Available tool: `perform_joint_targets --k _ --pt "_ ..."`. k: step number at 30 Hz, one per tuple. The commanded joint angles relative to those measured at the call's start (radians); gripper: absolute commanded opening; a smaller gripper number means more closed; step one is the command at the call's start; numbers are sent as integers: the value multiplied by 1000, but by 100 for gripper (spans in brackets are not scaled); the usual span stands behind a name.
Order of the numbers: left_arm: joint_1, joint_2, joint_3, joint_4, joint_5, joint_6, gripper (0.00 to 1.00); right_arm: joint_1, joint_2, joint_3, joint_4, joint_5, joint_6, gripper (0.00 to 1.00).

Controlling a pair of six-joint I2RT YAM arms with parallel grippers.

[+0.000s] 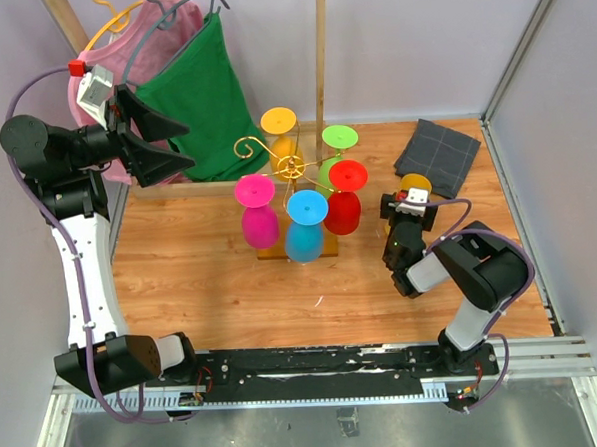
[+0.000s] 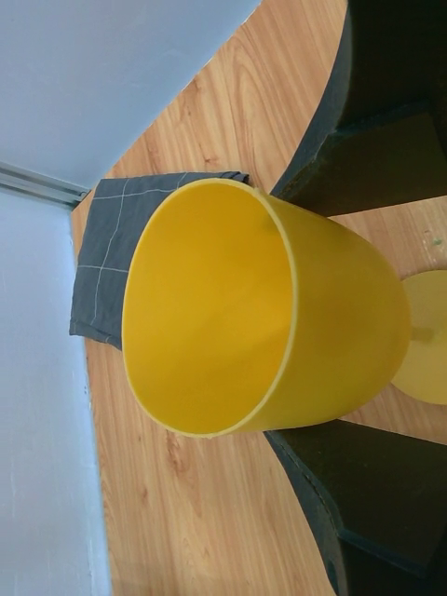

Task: Take the wine glass off the wine glass rack
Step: Place the wine glass at the center of the board.

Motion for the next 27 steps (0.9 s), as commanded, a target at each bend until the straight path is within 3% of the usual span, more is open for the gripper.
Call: perform_joint_targets --k 1,9,27 --pt "7 -2 5 14 21 -14 96 17 37 -1 15 27 39 71" --pt "8 -6 7 14 24 -13 96 25 32 0 14 33 18 86" --pt "7 -14 7 14 28 -12 94 44 -65 1 13 42 -57 94"
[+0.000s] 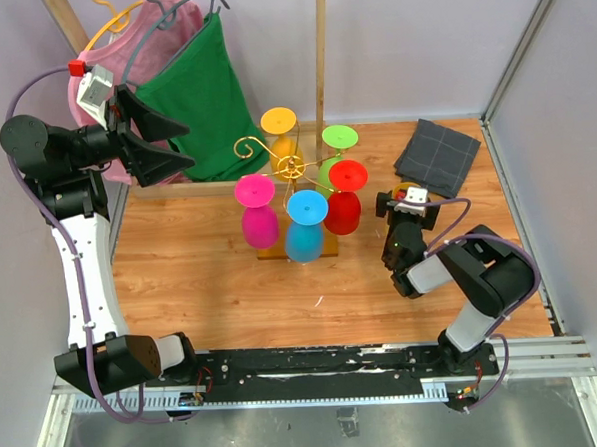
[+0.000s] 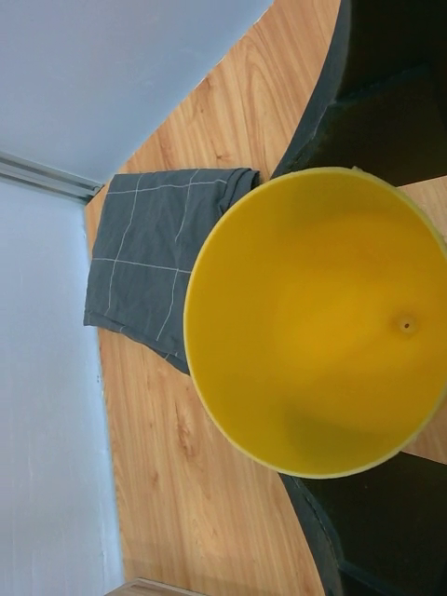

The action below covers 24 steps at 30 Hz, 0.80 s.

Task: Take the wine glass off the wine glass rack
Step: Place the wine glass at the center of the board.

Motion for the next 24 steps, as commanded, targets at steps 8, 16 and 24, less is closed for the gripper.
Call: perform_joint_targets --k 8,16,24 --pt "8 -18 -7 15 32 -5 94 53 -122 -14 -14 15 -85 94" --pt "7 -21 -7 15 34 -2 94 63 -215 0 -50 3 -126 95" --pt "8 -34 -19 15 22 -5 94 66 -380 107 -161 -12 -224 96"
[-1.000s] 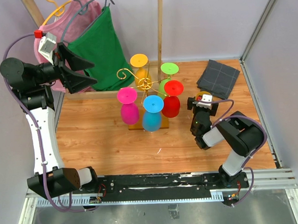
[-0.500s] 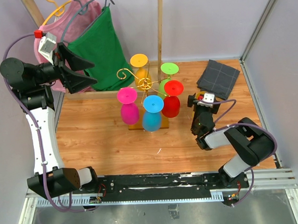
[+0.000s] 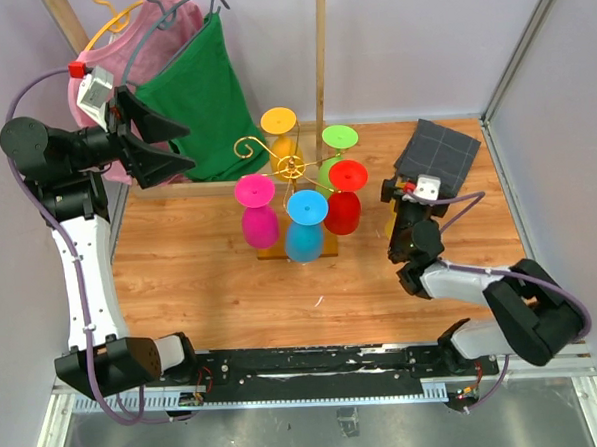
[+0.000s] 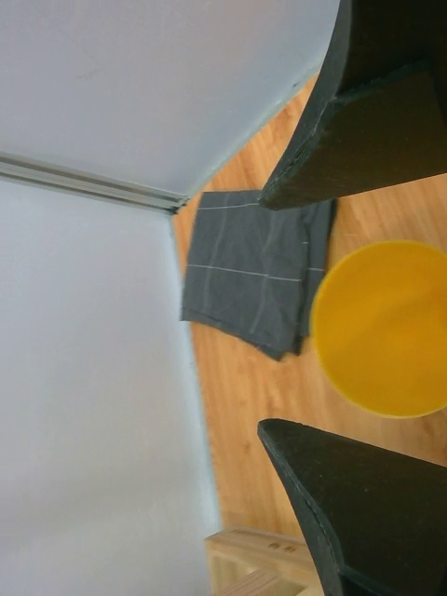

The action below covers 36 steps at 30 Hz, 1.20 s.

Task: Take the wine glass off the wine glass rack
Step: Place the wine glass at the center of the board, then pick up the wine glass from the wine rack.

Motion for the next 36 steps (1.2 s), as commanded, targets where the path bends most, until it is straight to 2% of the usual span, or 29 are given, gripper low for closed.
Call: perform_joint_targets --k 1,5,12,18,25,26,27,29,30,31,36 --pt "7 -27 -14 14 16 -7 94 19 -120 107 -80 -15 -107 97" --pt "7 -20 -13 13 -3 -24 94 -8 -223 209 -194 -40 -174 99" --pt "5 -17 -27 14 -40 -28 94 -194 -383 332 -499 -108 -36 99" --pt "-35 -19 -77 13 -99 -91 93 -299 -415 435 -679 -160 5 99" --pt "-74 -16 -158 8 -206 -250 90 -318 -438 516 -817 -182 22 99" --pt "-74 -17 -171 -23 -229 -253 89 -318 -442 521 -827 -184 23 99" --pt "-77 -13 -136 -177 -270 -168 89 -318 -447 527 -841 -185 24 99" --pt "-119 28 11 -656 -385 179 87 -319 -458 538 -865 -185 26 99" --pt "-149 47 52 -800 -426 274 87 -318 -463 541 -874 -185 27 99" --pt "-166 52 53 -844 -451 277 88 -319 -469 544 -881 -187 29 99" --pt "-171 51 15 -808 -489 110 87 -319 -484 552 -910 -187 38 99"
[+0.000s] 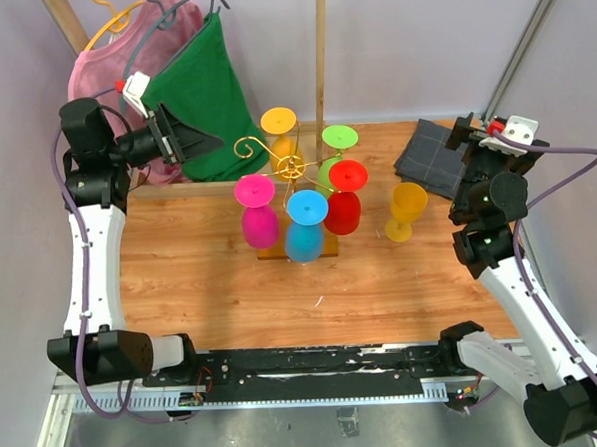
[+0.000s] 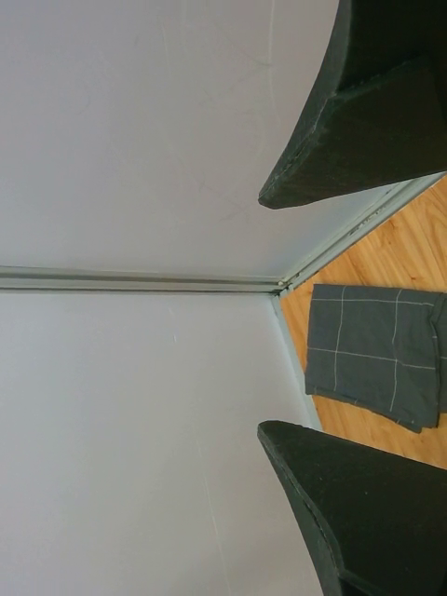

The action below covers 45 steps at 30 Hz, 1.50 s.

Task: Take the wine glass off the wine glass rack
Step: Pick up the wine glass from the wine rack.

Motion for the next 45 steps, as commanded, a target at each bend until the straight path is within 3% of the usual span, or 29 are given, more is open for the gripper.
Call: perform_joint_targets --k 1,4,13,23,45 --pt "-3 -6 -17 -168 -101 -29 86 -14 -25 34 -37 -10 23 99" --pt "-4 -47 -94 -170 -118 -102 86 -14 -30 40 -52 -11 25 99" --pt "-6 -116 -211 -242 -136 -114 80 -13 -39 49 -84 -17 21 99" --pt "-11 -126 -239 -244 -106 -171 62 -12 -65 46 -130 -11 13 98" --pt "-18 -216 -299 -236 -29 -339 50 -12 -171 61 -327 5 -36 98"
